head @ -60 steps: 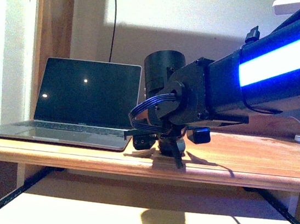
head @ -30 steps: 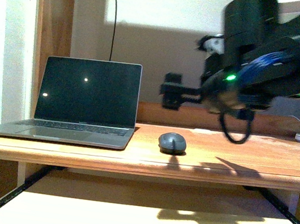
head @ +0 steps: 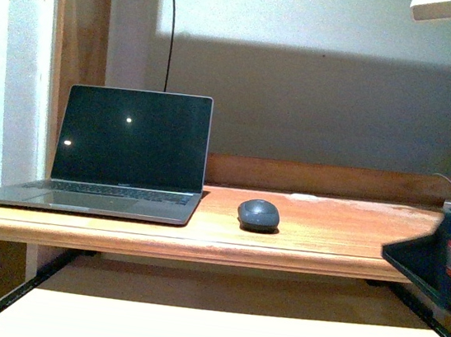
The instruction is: Place mouse
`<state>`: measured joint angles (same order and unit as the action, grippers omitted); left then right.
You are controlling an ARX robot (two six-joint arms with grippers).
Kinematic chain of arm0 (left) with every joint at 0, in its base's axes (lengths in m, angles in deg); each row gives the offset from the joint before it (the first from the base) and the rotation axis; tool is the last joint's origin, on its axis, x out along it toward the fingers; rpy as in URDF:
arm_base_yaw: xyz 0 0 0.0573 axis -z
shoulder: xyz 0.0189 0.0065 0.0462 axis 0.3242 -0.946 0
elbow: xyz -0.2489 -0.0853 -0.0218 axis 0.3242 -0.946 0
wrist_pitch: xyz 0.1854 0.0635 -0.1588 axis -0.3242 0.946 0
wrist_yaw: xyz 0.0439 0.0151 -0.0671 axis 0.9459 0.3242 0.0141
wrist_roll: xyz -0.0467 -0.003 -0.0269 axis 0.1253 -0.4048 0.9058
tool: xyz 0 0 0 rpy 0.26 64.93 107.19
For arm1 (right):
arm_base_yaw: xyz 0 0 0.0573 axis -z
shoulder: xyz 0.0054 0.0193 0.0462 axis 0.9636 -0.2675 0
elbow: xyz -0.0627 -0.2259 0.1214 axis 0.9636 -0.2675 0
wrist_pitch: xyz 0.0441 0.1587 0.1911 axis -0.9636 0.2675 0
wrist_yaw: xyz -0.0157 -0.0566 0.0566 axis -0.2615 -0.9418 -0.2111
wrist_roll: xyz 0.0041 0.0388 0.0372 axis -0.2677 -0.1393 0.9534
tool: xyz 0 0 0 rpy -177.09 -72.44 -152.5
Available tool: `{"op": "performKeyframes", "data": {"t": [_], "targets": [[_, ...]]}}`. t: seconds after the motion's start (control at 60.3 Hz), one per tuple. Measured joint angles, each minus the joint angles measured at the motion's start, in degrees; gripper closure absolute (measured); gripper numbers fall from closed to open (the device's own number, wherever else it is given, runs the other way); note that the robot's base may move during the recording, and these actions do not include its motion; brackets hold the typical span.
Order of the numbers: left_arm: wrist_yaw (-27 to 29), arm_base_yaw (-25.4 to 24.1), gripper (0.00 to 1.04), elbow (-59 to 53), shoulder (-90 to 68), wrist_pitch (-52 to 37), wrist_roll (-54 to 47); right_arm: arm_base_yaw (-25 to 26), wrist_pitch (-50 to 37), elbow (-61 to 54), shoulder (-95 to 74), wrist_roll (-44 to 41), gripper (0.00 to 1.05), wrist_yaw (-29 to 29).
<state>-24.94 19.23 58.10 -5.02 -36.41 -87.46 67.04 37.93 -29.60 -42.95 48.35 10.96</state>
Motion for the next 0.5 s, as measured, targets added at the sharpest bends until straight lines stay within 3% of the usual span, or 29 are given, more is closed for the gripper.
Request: {"op": "performKeyframes", "data": {"t": [0.149,0.497], "targets": [[0.0,0.0,0.08,0.0,0.0,0.0,0.0,3.7,0.2,-9.4,7.6,0.9,0.07,7.3],[0.0,0.0,0.08,0.0,0.0,0.0,0.0,9.3,2.2,-18.8,16.5,-1.0,0.07,20.4]]}}
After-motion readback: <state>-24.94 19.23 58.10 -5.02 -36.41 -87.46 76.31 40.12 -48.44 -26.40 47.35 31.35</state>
